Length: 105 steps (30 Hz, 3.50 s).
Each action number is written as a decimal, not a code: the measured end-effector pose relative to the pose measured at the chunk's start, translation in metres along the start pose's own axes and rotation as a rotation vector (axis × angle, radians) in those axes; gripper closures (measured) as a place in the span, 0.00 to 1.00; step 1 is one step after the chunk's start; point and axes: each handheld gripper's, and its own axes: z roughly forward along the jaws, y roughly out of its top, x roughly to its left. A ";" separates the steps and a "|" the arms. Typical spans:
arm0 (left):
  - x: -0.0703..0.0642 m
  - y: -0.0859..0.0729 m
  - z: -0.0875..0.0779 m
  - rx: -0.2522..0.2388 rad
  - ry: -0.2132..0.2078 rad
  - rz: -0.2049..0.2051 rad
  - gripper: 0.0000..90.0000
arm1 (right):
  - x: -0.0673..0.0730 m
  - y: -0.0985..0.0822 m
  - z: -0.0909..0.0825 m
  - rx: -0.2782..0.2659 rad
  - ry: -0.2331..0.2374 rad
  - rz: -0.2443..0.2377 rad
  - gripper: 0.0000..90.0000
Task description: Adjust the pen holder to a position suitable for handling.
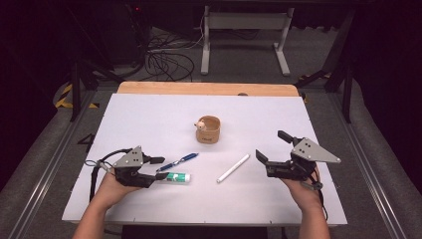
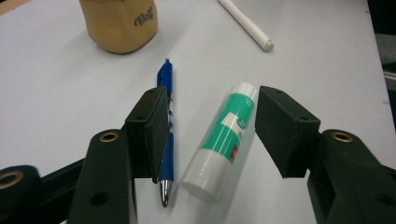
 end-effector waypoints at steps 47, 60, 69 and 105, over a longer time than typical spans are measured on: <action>0.004 -0.013 0.022 0.164 -0.072 0.173 0.64 | 0.010 -0.002 0.011 0.029 0.061 -0.033 0.08; 0.000 -0.014 0.027 0.211 -0.072 0.222 0.71 | 0.012 -0.003 0.013 0.035 0.068 -0.045 0.08; -0.003 -0.011 0.028 0.211 -0.065 0.225 0.72 | 0.014 -0.003 0.014 0.039 0.072 -0.059 0.09; -0.026 0.034 0.033 0.035 -0.012 -0.119 0.72 | 0.059 -0.013 0.047 0.135 0.107 -0.411 0.34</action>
